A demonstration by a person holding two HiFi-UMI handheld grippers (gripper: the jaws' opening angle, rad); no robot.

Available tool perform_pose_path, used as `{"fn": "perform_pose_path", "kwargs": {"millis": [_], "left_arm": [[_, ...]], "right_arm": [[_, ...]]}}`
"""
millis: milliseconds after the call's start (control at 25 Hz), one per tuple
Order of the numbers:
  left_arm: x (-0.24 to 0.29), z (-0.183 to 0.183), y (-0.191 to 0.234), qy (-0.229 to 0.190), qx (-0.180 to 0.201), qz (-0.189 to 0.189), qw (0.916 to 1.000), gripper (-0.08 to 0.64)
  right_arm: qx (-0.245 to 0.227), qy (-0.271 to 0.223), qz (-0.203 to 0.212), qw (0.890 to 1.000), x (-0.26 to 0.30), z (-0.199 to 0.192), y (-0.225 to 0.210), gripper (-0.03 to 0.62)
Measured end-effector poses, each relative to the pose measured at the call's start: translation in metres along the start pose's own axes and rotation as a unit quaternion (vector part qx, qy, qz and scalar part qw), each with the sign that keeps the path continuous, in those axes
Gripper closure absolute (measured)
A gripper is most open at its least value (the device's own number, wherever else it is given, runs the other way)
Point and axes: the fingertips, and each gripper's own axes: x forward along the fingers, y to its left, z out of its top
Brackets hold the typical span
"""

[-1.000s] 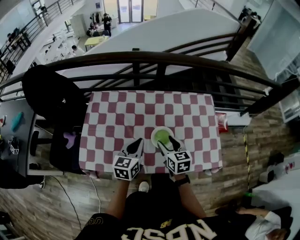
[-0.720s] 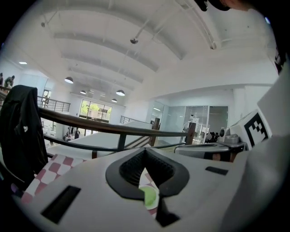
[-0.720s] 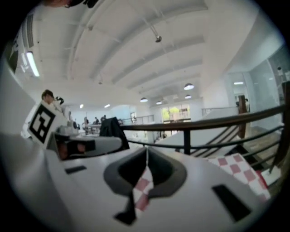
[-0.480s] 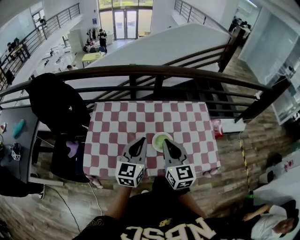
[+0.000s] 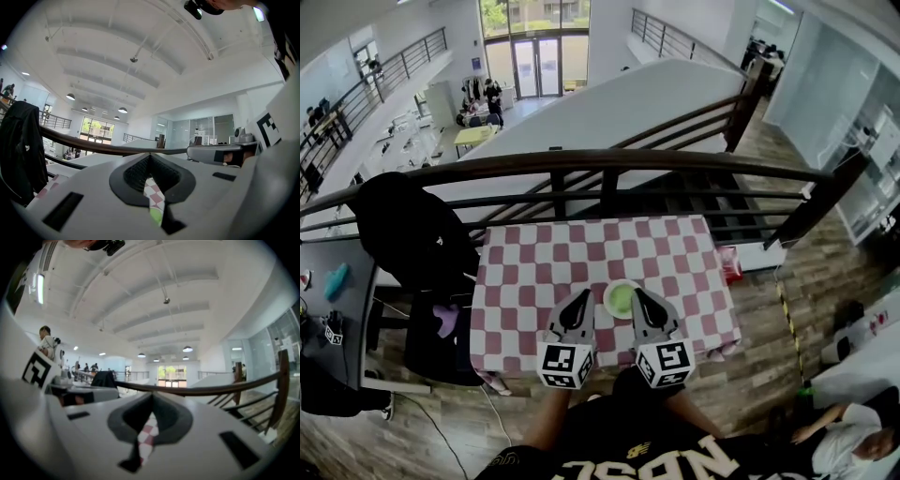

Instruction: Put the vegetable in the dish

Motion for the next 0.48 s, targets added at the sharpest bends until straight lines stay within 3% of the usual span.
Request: {"fn": "perform_pose_path", "kwargs": {"millis": [480], "left_arm": [[0.043,-0.024,0.006,0.020,-0.035,0.031,0.9987,0.541]], "right_arm": [[0.002,0.041,0.015,0.999,0.033,-0.019,-0.046,0.577]]}}
